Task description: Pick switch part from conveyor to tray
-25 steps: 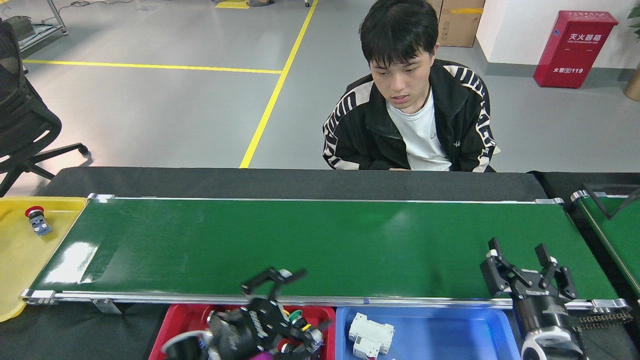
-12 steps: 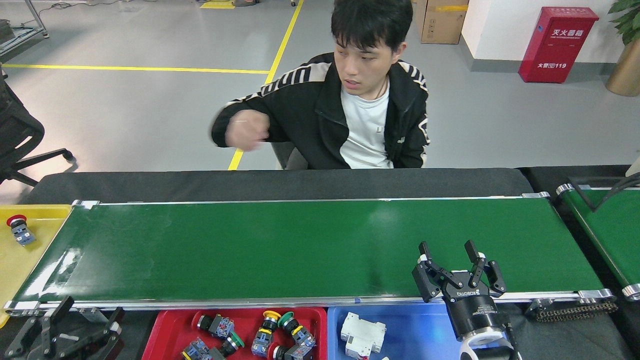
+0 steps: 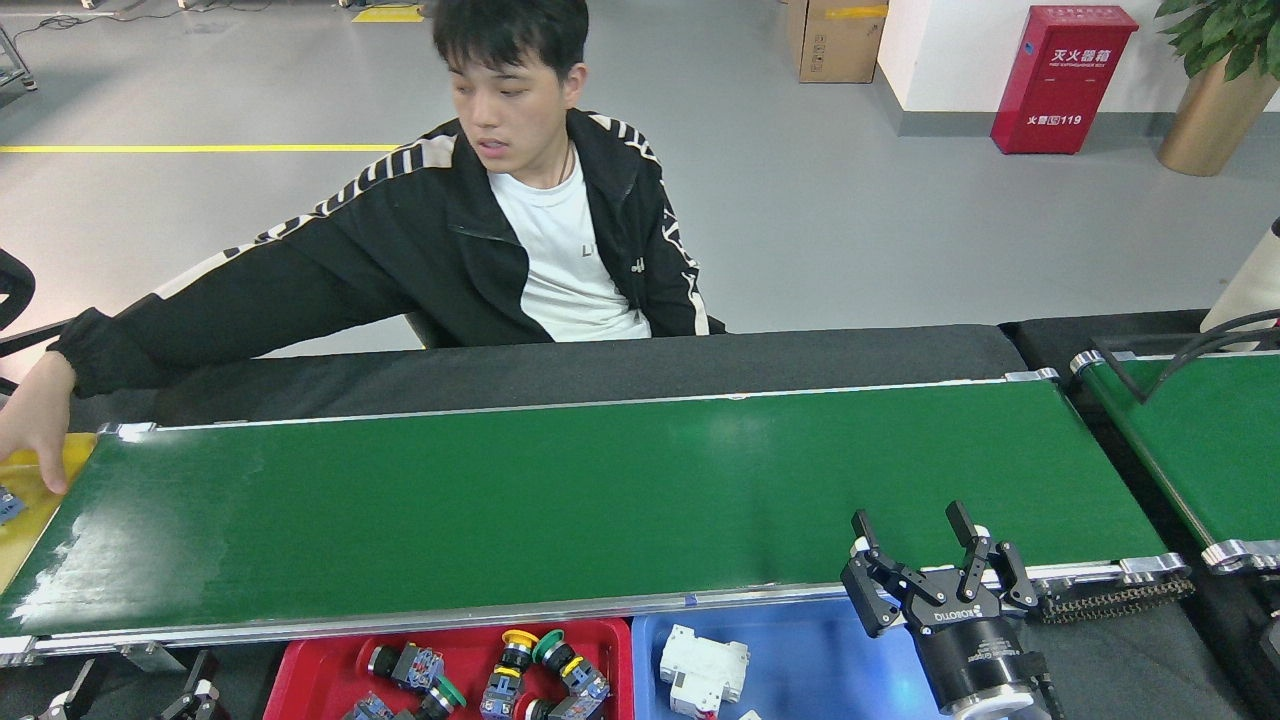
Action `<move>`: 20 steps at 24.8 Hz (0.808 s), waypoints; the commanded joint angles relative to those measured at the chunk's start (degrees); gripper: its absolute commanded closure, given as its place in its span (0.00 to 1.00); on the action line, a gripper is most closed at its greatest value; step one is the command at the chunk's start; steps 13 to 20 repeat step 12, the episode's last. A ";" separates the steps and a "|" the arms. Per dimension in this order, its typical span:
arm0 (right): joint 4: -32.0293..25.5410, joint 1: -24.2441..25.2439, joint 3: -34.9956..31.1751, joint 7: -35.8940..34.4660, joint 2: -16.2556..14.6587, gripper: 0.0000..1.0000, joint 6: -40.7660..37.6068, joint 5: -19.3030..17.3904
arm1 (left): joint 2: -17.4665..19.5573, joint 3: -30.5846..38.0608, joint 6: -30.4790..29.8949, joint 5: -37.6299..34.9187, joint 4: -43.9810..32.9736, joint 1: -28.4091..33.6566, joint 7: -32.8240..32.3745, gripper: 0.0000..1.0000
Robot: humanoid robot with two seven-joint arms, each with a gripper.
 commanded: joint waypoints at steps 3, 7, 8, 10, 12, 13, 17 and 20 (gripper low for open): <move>-3.74 3.53 -0.47 -0.10 -0.28 0.00 0.33 0.00 | 0.59 0.23 0.35 0.90 -0.42 -0.16 0.58 0.01; -3.65 6.34 -0.73 -0.10 0.16 0.00 2.27 0.00 | 0.77 0.58 0.26 0.99 -0.33 -0.07 0.58 0.01; -3.65 6.52 -0.73 -0.10 0.16 0.00 2.62 0.00 | 0.77 0.67 0.35 0.99 -0.33 -0.07 0.58 0.01; -3.65 6.61 -0.73 -0.10 0.16 0.00 2.80 0.00 | 0.77 0.76 0.17 1.17 -0.42 0.10 0.58 0.01; -3.65 6.61 -0.73 -0.19 0.16 0.00 2.80 0.00 | 0.77 0.76 0.35 1.26 -0.33 0.02 0.58 0.01; -3.65 6.61 -0.73 -0.19 0.16 0.00 2.80 0.00 | 0.77 0.76 0.35 1.26 -0.33 0.02 0.58 0.01; -3.65 6.61 -0.73 -0.19 0.16 0.00 2.80 0.00 | 0.77 0.76 0.35 1.26 -0.33 0.02 0.58 0.01; -3.65 6.61 -0.73 -0.19 0.16 0.00 2.80 0.00 | 0.77 0.76 0.35 1.26 -0.33 0.02 0.58 0.01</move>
